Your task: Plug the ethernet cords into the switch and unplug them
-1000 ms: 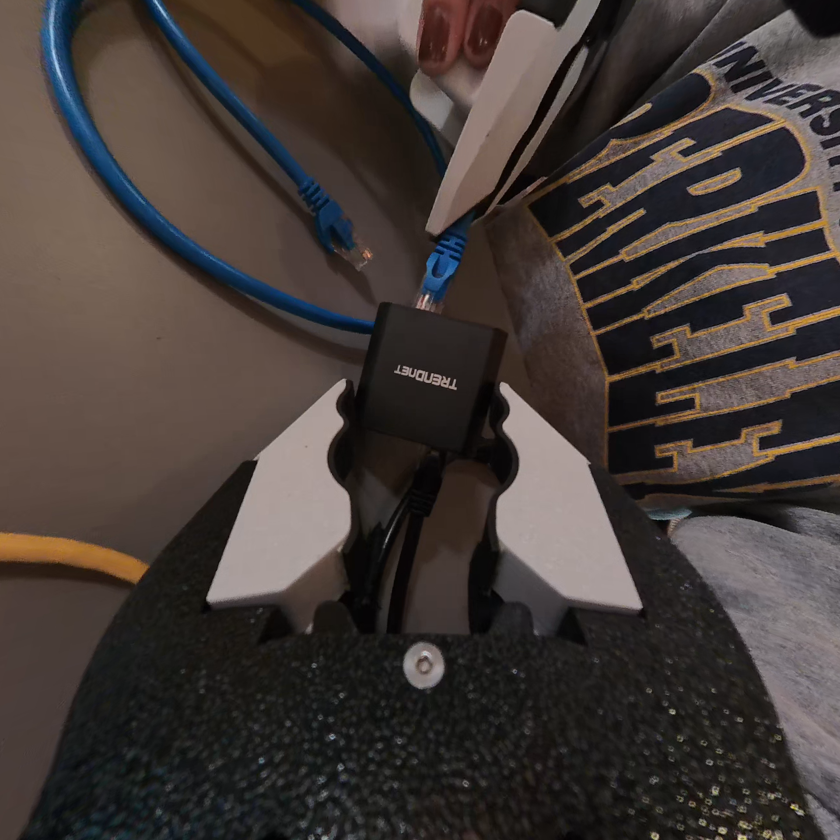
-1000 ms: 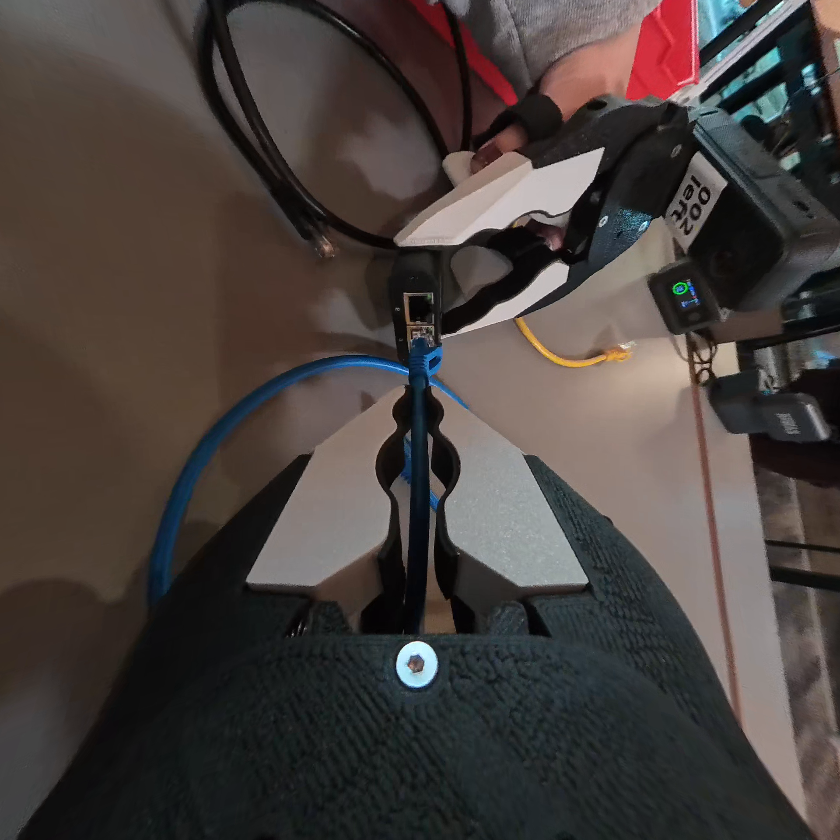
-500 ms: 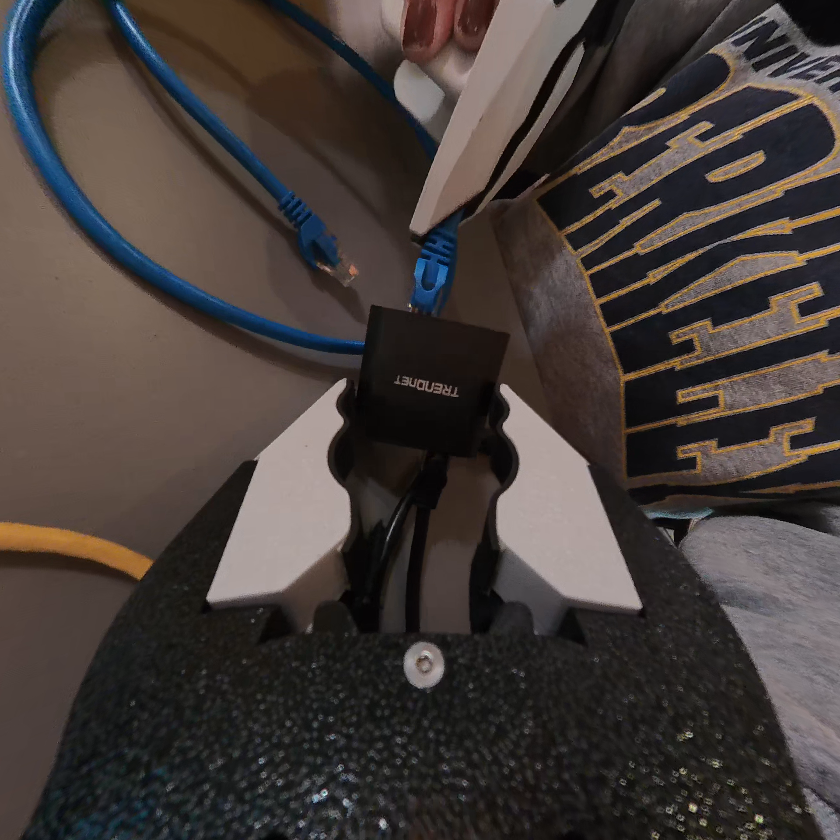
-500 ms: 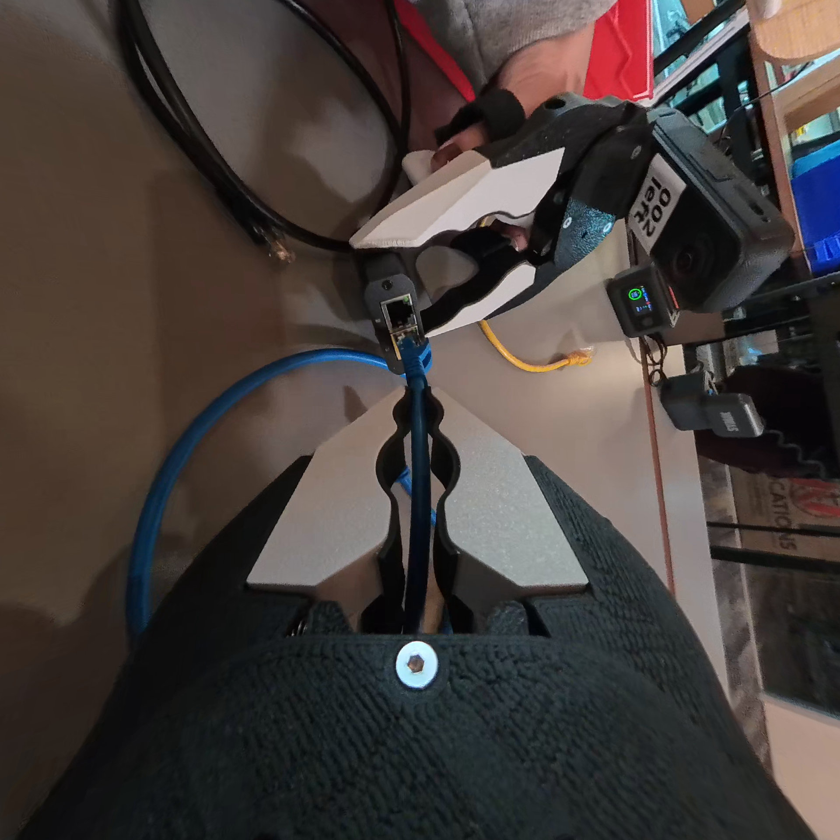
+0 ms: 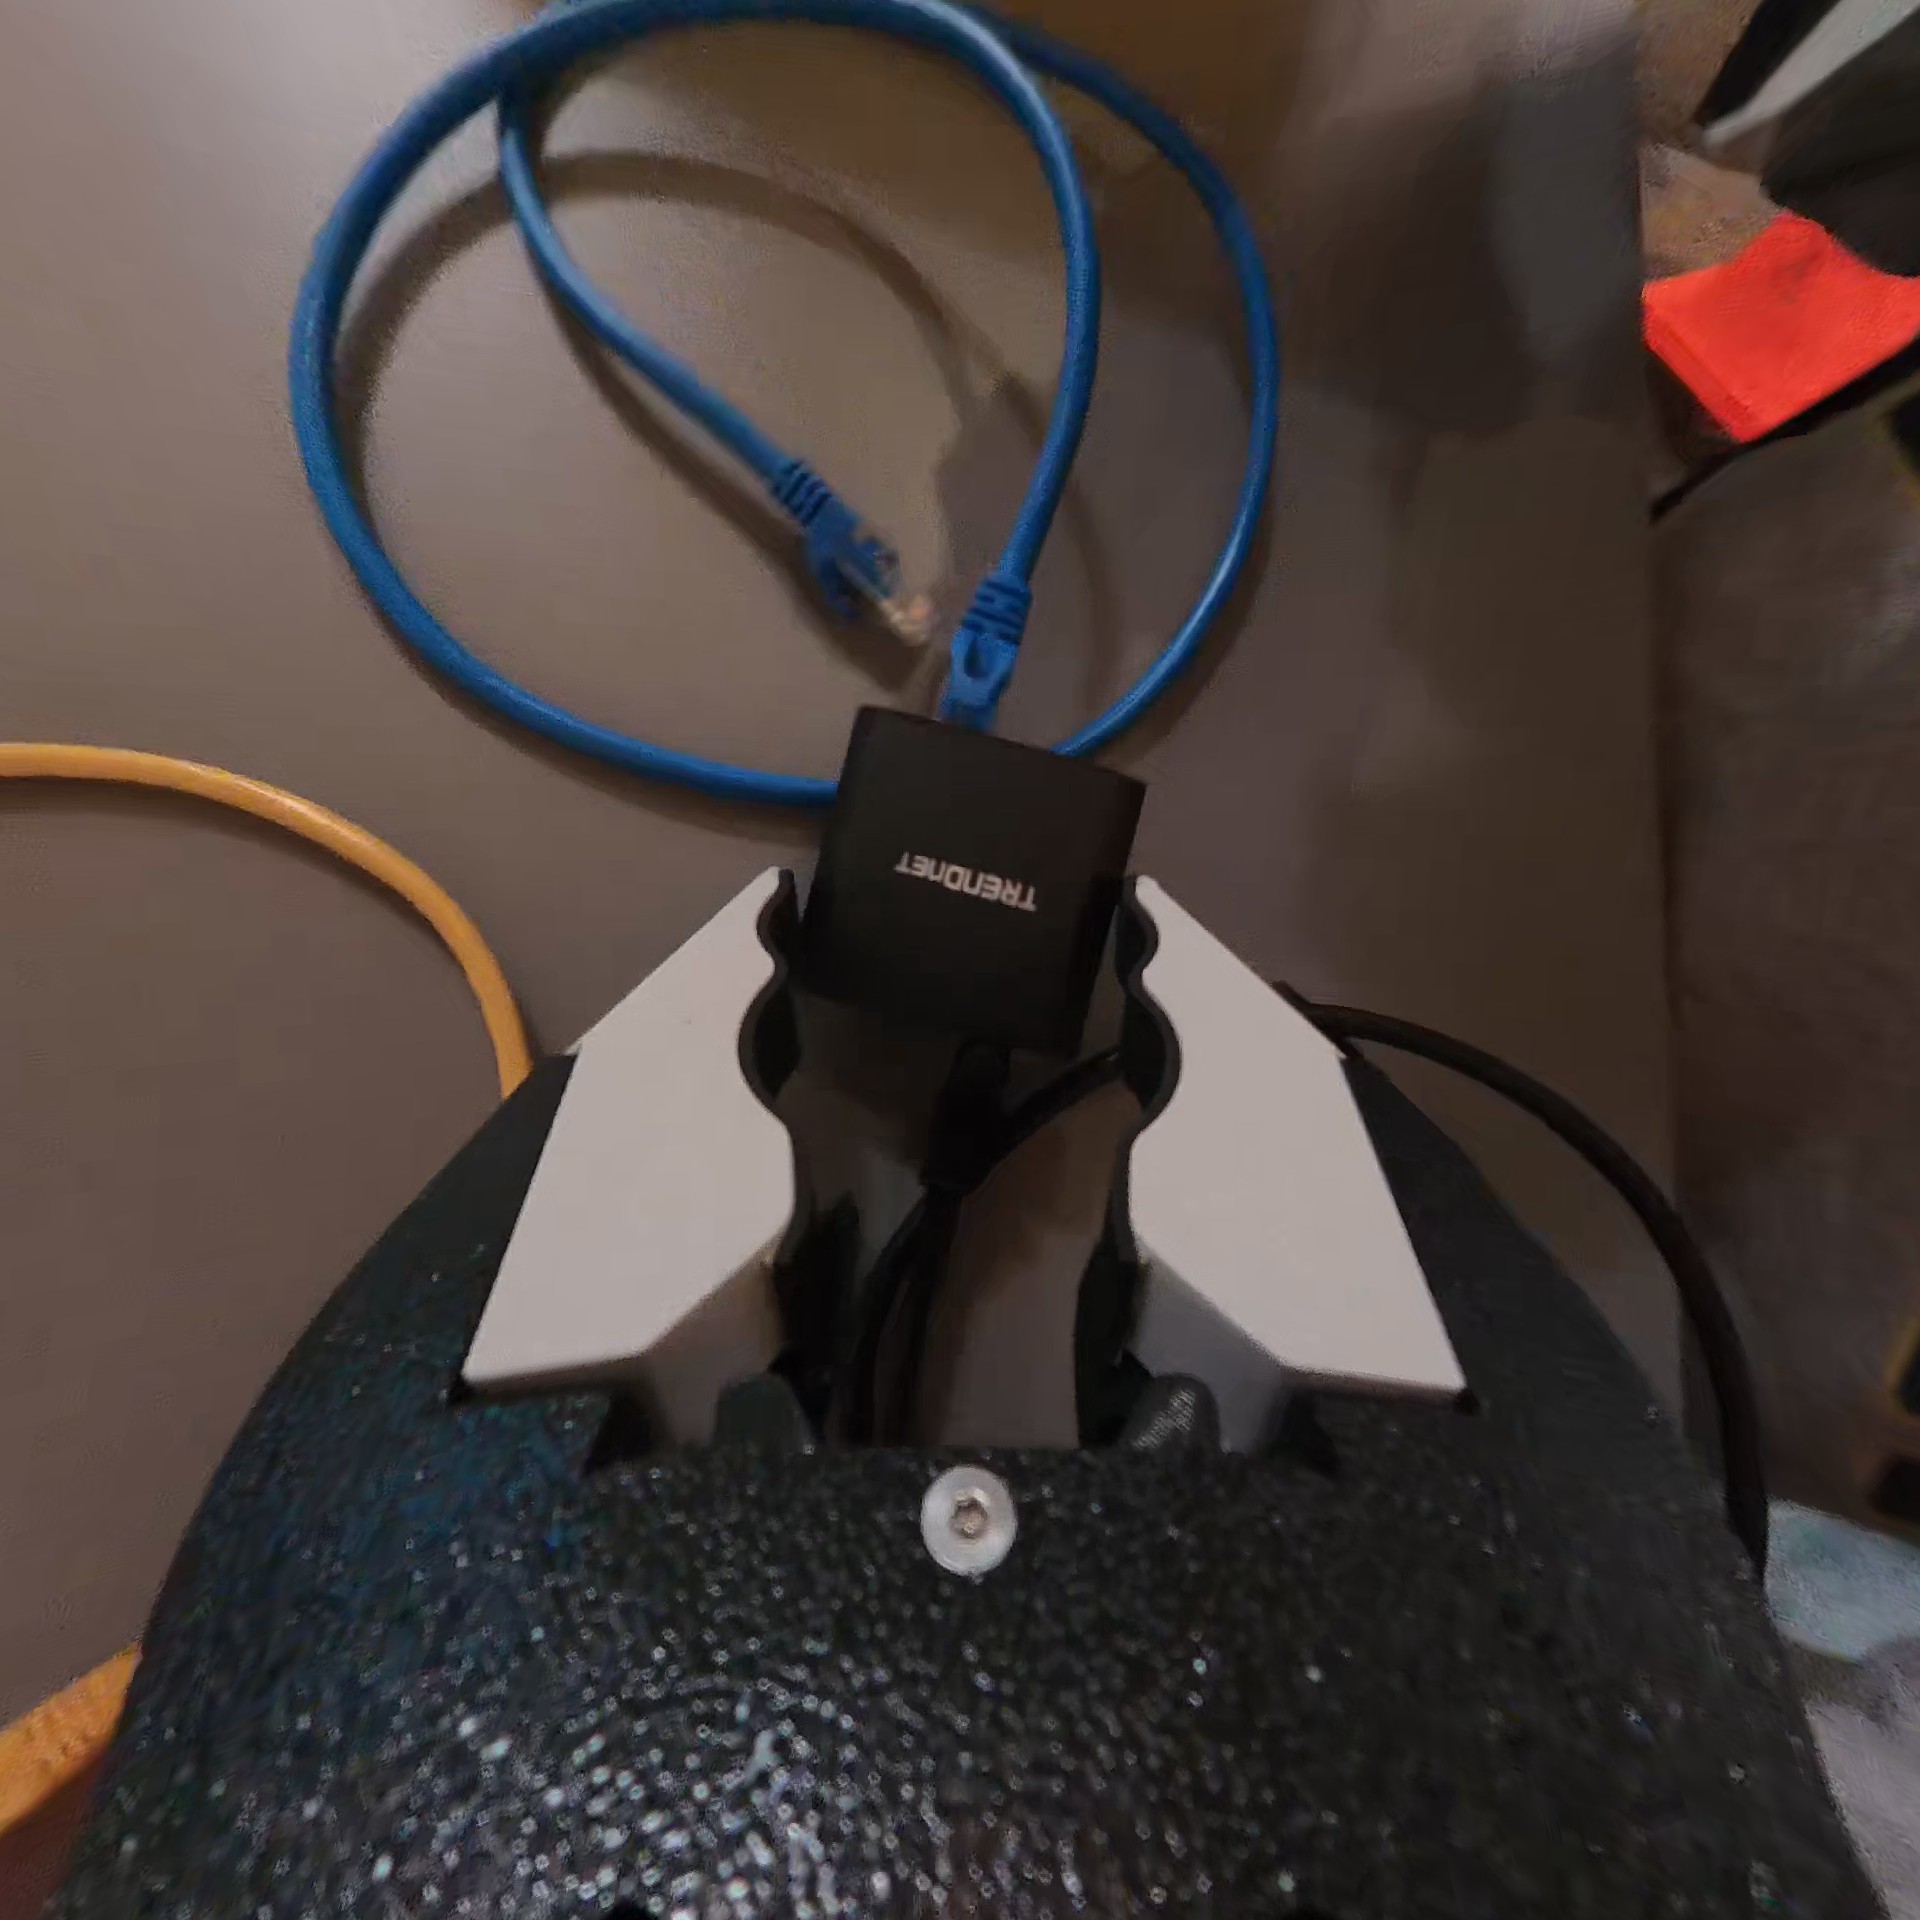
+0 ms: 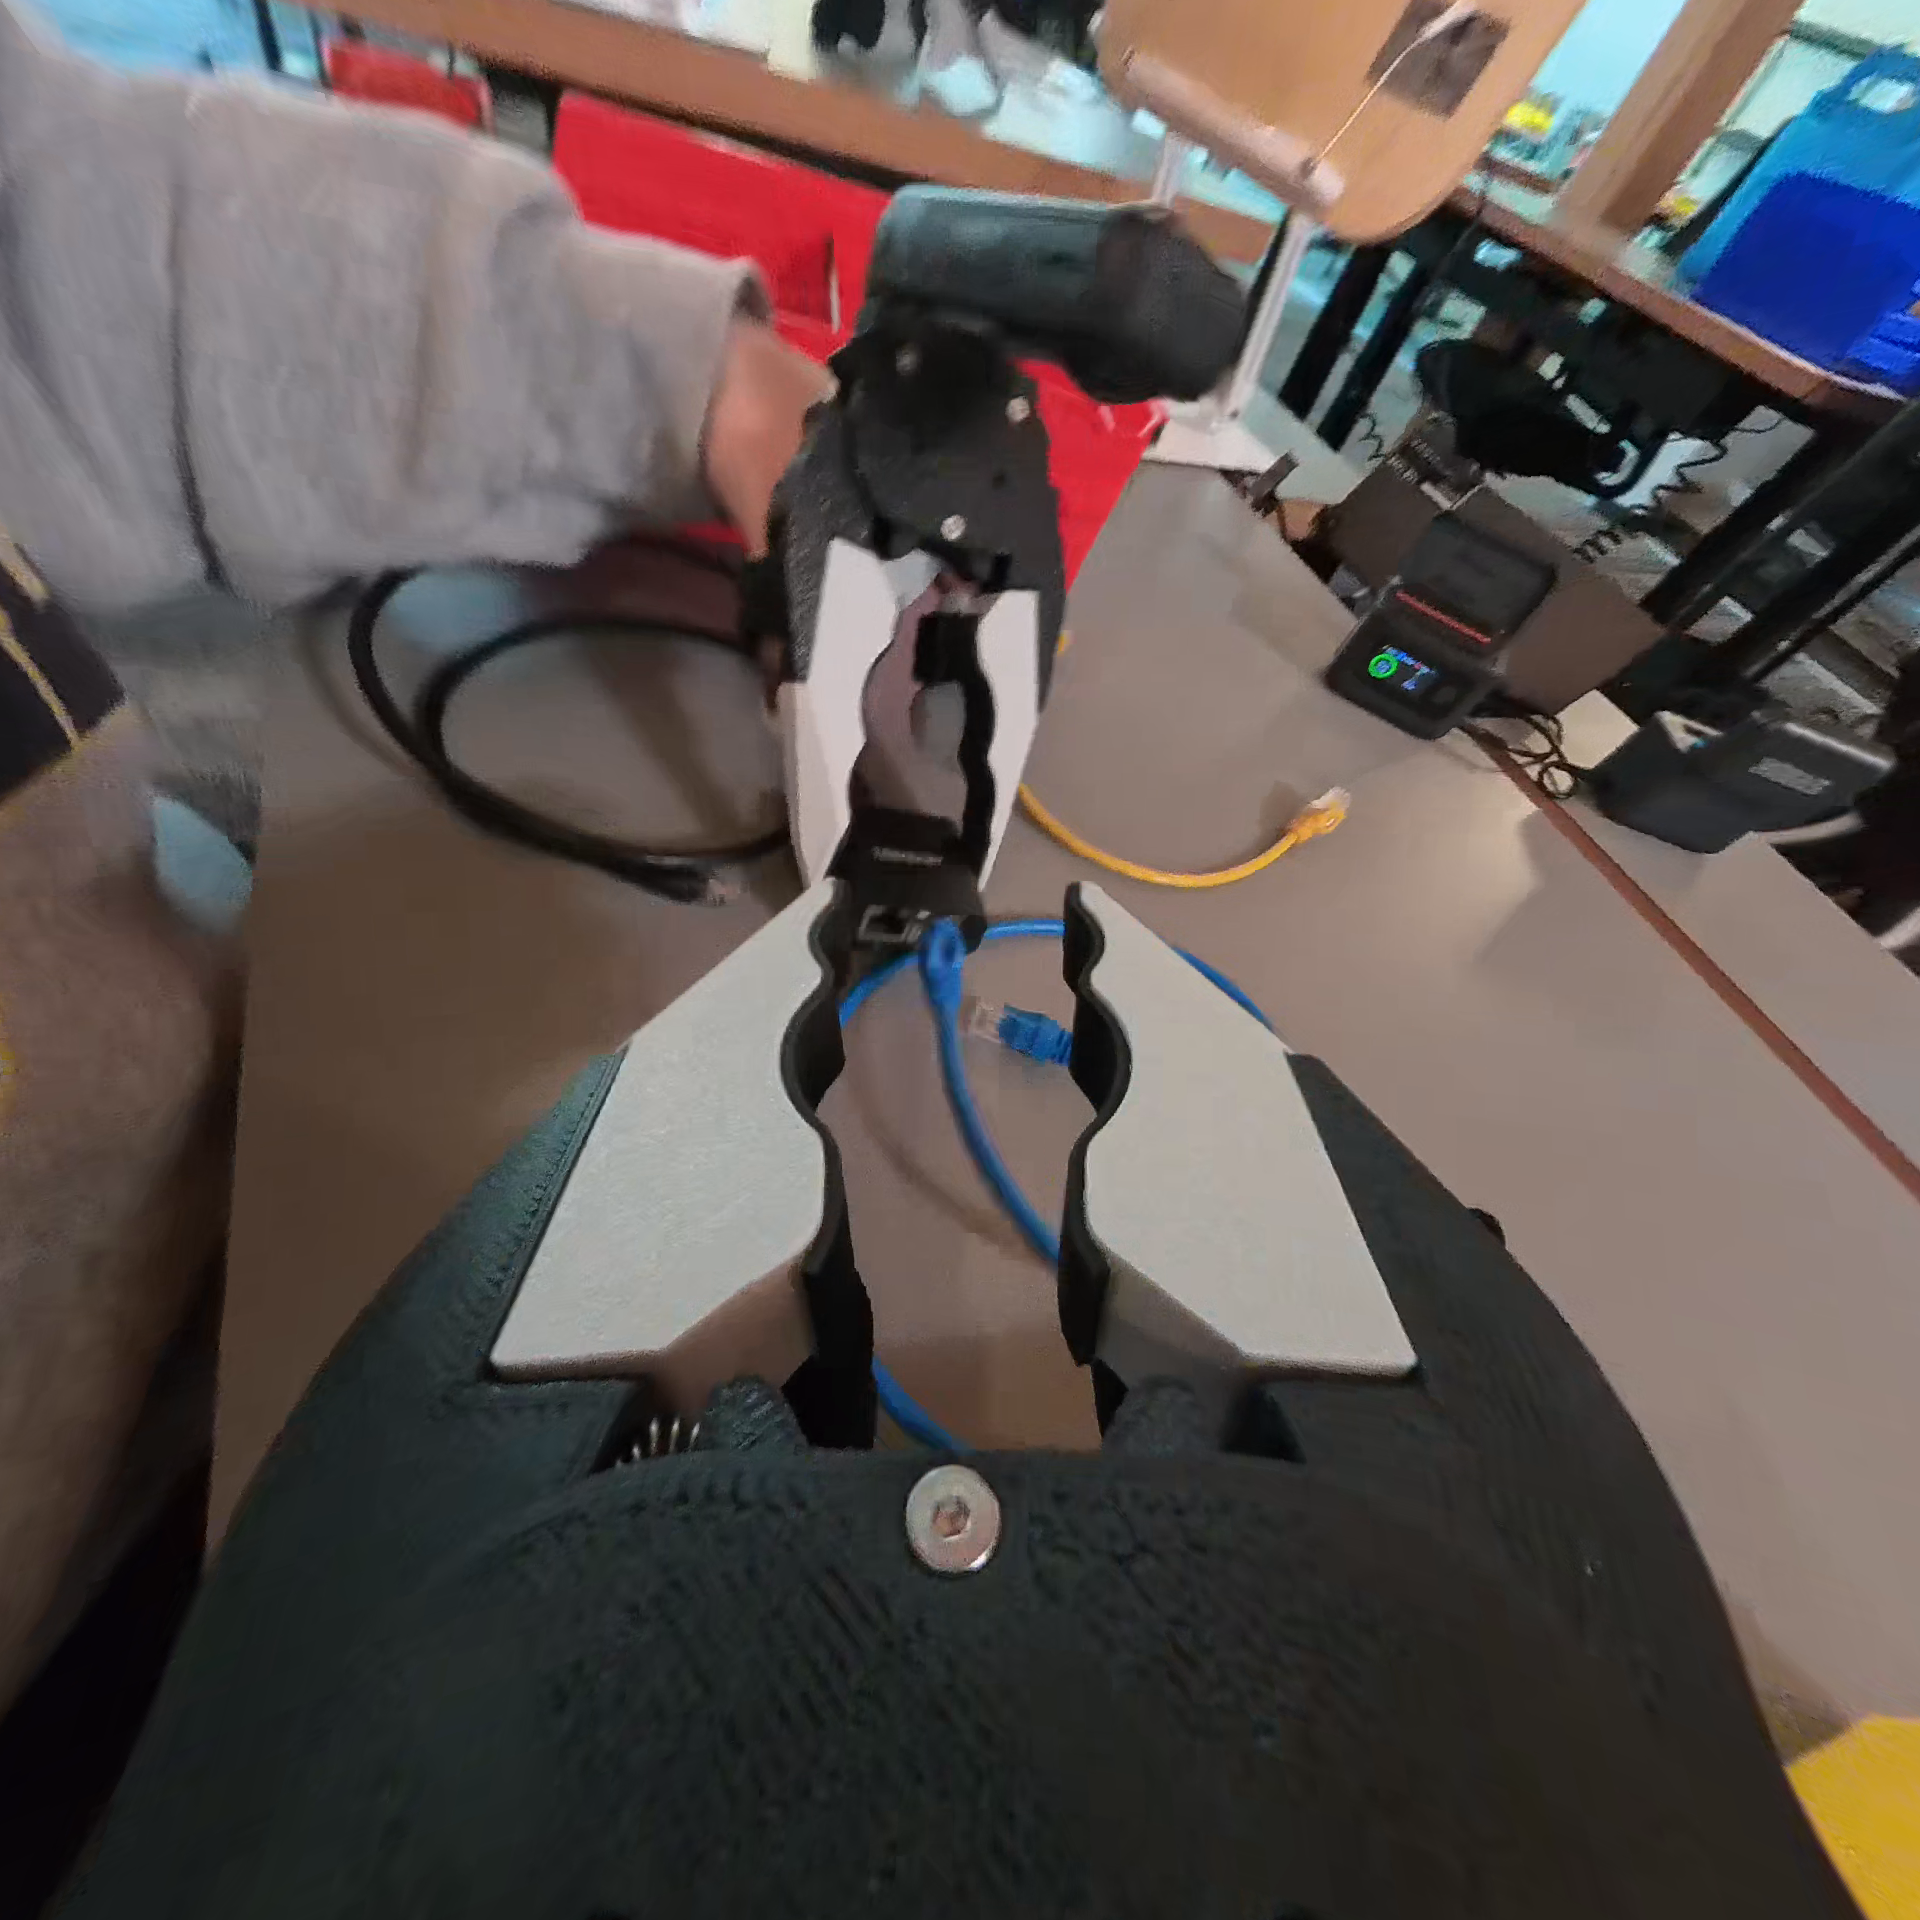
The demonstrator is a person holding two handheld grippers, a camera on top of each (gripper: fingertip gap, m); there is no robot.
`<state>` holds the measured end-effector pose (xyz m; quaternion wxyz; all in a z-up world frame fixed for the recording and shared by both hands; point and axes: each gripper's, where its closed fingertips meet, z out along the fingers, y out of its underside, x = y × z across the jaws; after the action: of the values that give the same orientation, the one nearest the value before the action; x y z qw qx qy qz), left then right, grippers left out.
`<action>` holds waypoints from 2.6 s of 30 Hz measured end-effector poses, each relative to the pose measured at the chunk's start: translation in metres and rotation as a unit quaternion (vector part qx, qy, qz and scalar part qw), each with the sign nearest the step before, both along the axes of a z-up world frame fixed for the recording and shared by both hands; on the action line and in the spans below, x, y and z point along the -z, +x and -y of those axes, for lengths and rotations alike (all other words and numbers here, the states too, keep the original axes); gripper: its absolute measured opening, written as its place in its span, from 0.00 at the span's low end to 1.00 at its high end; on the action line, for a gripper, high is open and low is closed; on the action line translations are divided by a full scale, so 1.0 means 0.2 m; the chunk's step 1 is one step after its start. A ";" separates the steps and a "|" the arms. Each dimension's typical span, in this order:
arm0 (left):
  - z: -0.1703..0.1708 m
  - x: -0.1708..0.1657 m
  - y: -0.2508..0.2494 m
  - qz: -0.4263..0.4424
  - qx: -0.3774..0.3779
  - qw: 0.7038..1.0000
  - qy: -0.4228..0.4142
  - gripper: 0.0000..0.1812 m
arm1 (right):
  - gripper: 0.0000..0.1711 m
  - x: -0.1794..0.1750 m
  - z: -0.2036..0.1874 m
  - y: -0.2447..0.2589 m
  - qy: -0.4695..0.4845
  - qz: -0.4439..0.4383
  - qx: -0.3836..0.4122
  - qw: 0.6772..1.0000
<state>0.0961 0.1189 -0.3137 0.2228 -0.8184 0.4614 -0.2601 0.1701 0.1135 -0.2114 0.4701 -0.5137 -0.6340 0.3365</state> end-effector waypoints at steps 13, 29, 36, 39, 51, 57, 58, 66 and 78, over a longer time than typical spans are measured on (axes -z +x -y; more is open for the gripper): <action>-0.70 -0.17 -0.47 -0.008 -0.382 0.921 0.079 0.25 | 0.21 -0.04 -0.12 -0.08 -0.015 -0.044 0.103 0.994; -0.97 -0.02 -0.41 0.018 -0.412 0.911 0.001 0.07 | 0.20 0.06 -0.16 -0.11 0.004 -0.017 0.149 0.989; -0.83 -0.76 -0.09 0.365 -0.334 0.864 0.098 0.06 | 0.23 -0.11 -0.41 -0.20 0.004 -0.104 0.261 0.960; -0.70 -0.99 -0.02 0.442 -0.309 0.831 0.135 0.06 | 0.24 -0.29 -0.46 -0.23 0.024 -0.170 0.288 0.942; -0.45 -1.10 0.06 0.589 -0.296 0.748 0.071 0.06 | 0.14 -0.52 -0.33 -0.23 0.116 -0.216 0.264 0.933; -0.40 -1.11 0.09 0.624 -0.287 0.726 0.037 0.05 | 0.03 -0.50 -0.32 -0.23 0.135 -0.174 0.261 0.940; -0.39 -1.10 0.08 0.620 -0.288 0.729 0.038 0.05 | 0.03 -0.49 -0.33 -0.23 0.133 -0.157 0.264 0.942; -0.24 -0.96 0.12 0.549 -0.240 0.800 0.036 0.06 | 0.02 -0.40 -0.26 -0.14 0.002 -0.084 0.167 0.982; 0.01 -0.19 0.01 0.008 0.022 0.982 0.187 0.48 | 0.02 -0.09 -0.04 0.15 -0.214 0.117 0.076 0.967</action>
<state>0.0986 0.1163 -0.2755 0.3700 -0.7497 0.5183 -0.1803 0.1994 0.1224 -0.1935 0.2959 -0.6848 -0.5570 0.3650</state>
